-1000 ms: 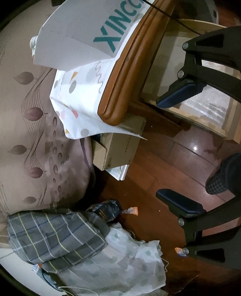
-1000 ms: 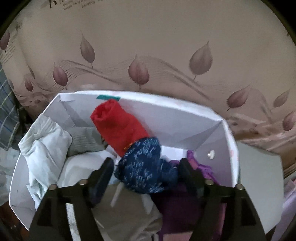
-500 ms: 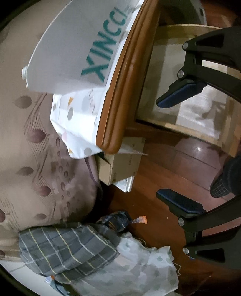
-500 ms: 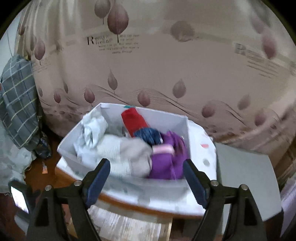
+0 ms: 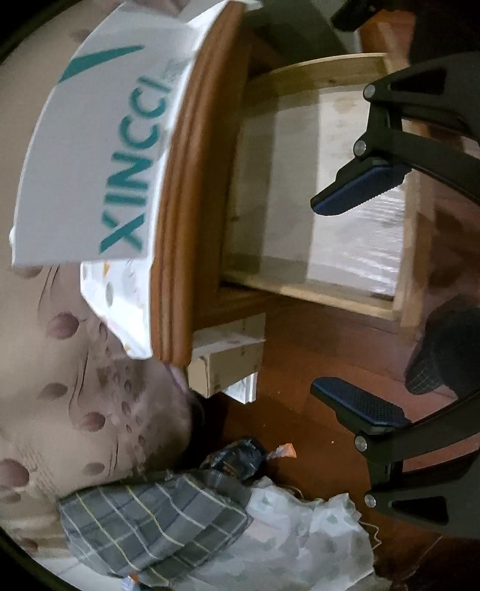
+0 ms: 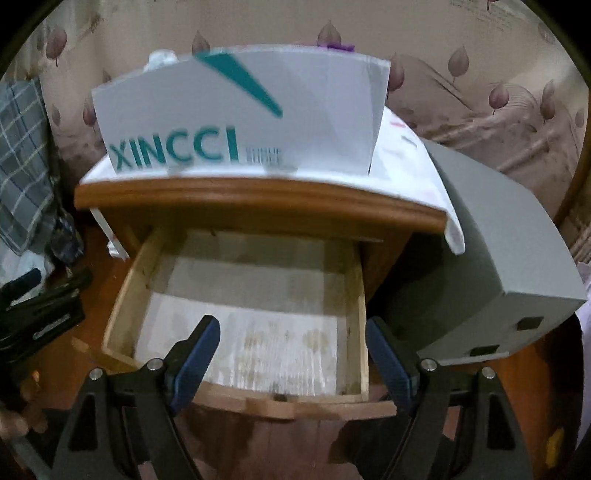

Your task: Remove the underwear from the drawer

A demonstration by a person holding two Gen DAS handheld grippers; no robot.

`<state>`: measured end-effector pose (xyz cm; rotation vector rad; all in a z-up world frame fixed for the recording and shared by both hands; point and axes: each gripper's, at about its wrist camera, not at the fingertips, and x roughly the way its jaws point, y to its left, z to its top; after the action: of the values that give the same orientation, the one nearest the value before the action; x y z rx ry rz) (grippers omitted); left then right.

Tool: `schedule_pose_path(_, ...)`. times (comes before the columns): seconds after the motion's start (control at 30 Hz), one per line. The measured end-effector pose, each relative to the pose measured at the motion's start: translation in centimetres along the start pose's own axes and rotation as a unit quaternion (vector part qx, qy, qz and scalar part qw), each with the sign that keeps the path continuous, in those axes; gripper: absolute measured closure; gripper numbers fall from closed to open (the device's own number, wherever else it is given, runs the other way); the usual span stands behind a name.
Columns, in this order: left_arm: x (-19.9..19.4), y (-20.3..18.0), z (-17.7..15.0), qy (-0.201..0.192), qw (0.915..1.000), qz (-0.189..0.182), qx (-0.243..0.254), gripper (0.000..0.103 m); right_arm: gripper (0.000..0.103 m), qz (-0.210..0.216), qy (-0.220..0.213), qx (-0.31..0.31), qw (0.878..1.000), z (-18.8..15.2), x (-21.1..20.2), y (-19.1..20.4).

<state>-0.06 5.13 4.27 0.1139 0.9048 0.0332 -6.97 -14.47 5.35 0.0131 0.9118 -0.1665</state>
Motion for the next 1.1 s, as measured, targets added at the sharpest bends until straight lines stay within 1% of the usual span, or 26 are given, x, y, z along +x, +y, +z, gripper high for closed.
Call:
schedule_pose_path(0.1,0.0,-0.7,-0.2,-0.001,1.0000,-0.001,0.004,0.016,0.020,0.002,0.006,-0.003,1.000,-0.7,0.4,0.2)
schedule_pose_path(0.23,0.1,-1.3,-0.4,0.007,0.9998,-0.020,0.001,0.016,0.020,0.004,0.017,-0.006,1.000,-1.6,1.1,0.5)
schedule_pose_path(0.3,0.1,-1.6,-0.4,0.004,0.9998,-0.017,0.007,0.016,0.020,0.008,0.022,-0.012,1.000,-2.0,1.5,0.8)
schedule_pose_path(0.43,0.1,-1.9,-0.4,0.005,0.9997,-0.022,0.009,0.015,0.020,0.005,0.019,-0.020,1.000,-2.1,1.4,1.1)
schedule_pose_path(0.53,0.1,-2.2,-0.3,0.002,0.9998,-0.017,0.013,0.015,0.020,0.006,0.019,-0.020,1.000,-2.1,1.4,1.2)
schedule_pose_path(0.7,0.0,-2.3,-0.4,0.000,0.9997,-0.019,0.016,0.016,0.020,0.005,0.021,-0.026,0.999,-2.1,1.5,1.5)
schedule_pose_path(1.1,0.2,-2.3,-0.3,0.005,0.9996,-0.022,0.017,0.016,0.020,0.009,0.027,-0.033,0.999,-2.4,1.8,2.0)
